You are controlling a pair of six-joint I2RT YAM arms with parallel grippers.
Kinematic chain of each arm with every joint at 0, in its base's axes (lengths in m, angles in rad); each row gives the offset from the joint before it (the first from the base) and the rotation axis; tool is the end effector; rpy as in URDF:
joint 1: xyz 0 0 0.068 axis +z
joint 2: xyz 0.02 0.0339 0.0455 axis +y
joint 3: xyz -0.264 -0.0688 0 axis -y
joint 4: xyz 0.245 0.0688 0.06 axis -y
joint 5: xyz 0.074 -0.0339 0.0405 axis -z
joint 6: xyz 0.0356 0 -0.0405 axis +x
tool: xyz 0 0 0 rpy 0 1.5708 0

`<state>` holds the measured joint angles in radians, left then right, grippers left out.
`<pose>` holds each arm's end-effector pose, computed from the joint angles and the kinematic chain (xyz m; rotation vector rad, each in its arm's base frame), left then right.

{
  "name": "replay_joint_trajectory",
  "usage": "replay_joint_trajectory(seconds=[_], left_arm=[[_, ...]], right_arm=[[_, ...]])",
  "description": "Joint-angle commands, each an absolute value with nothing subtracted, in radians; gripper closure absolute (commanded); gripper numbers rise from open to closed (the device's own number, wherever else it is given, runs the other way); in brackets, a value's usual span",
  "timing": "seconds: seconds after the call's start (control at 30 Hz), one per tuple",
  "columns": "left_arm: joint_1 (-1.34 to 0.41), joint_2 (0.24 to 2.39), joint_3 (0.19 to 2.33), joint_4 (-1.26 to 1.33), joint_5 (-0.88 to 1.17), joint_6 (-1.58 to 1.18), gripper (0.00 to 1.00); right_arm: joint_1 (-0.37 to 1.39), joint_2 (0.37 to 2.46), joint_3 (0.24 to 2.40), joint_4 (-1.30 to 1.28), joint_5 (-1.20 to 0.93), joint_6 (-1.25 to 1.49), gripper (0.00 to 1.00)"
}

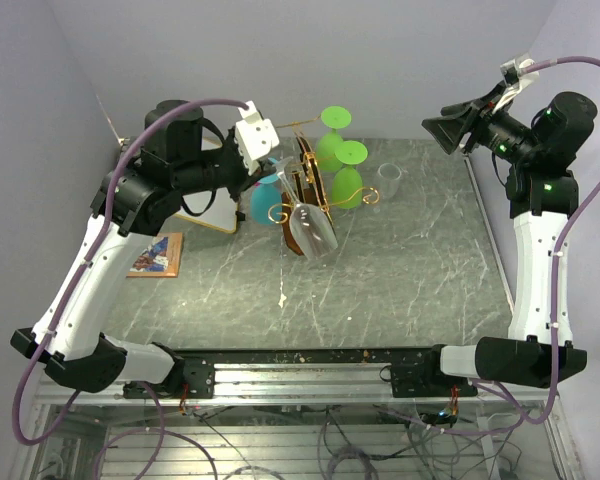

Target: Place the wine glass upside down on the wine glass rack

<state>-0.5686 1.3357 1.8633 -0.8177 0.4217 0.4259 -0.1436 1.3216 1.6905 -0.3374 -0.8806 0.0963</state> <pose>0.1961 -0.1426 0.5150 1.1355 1.4771 -0.4905 0.2597 -0.0098 0.5167 -0.5179 1.4992 0.6371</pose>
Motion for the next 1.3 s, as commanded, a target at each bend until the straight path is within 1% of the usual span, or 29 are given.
replay_joint_trajectory(seconds=[0.0,0.1,0.2,0.4,0.57,0.73,0.97,1.27], left_arm=[[-0.632,1.336,1.902,-0.908,0.398,0.574,0.93],[-0.685,1.349,1.907,-0.916,0.379,0.588,0.93],[-0.74,1.366,1.902,-0.916,0.314,0.61,0.93],[-0.847,1.391,1.854,-0.901,0.129,0.654,0.93],[-0.921,1.399,1.788,-0.875,-0.04,0.702,0.93],[-0.952,1.393,1.701,-0.81,-0.14,0.718,0.93],[-0.976,1.406,1.643,-0.73,-0.255,0.724,0.93],[-0.979,1.411,1.601,-0.702,-0.327,0.751,0.93]], right_arm=[[-0.165,1.296,1.675,-0.285,-0.898,0.125,0.44],[-0.166,1.295,1.67,-0.3,-0.886,0.102,0.44],[-0.166,1.292,1.655,-0.319,-0.874,0.075,0.44],[-0.168,1.26,1.58,-0.318,-0.844,0.038,0.44],[-0.202,1.246,1.543,-0.284,-0.861,0.067,0.43],[-0.232,1.241,1.516,-0.244,-0.892,0.11,0.43],[-0.245,1.242,1.495,-0.223,-0.905,0.124,0.43],[-0.248,1.243,1.479,-0.212,-0.914,0.124,0.43]])
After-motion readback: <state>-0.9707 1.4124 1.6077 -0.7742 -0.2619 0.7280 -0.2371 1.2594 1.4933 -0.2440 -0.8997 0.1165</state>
